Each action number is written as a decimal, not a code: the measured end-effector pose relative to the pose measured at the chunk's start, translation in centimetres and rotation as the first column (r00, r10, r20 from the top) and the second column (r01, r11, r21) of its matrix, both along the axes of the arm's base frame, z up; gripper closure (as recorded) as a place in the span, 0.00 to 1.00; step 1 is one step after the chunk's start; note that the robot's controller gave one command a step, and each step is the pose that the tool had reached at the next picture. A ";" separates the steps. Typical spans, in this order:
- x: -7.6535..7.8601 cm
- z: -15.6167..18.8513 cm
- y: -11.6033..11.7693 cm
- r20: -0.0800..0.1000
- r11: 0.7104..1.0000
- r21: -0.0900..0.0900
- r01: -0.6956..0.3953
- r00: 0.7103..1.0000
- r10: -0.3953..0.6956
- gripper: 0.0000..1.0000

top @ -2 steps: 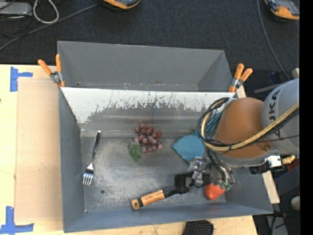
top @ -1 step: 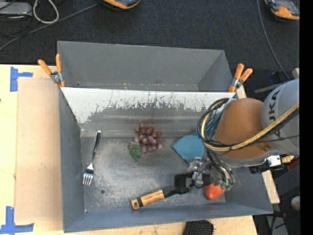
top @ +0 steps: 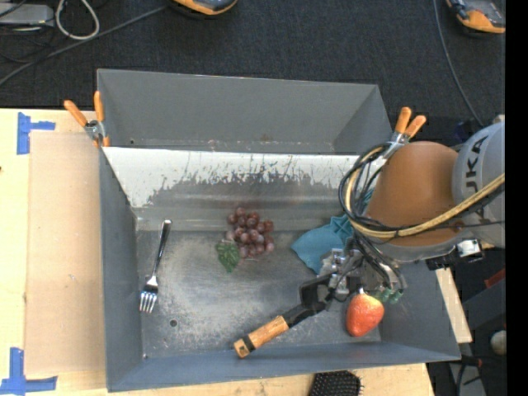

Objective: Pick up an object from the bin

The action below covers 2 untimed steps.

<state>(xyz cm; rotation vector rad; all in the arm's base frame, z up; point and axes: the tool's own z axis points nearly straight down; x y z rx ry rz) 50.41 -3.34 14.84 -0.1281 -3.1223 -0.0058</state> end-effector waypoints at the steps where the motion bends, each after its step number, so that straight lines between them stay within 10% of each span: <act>1: 0.1 0.2 0.0 0.000 1.000 0.000 -0.002 1.000 0.002 1.00; 2: -1.6 -6.0 -1.0 -0.011 0.997 -0.001 0.074 0.997 -0.074 1.00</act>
Offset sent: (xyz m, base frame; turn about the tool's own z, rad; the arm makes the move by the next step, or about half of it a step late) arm -0.0154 -0.0145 -0.0646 0.0841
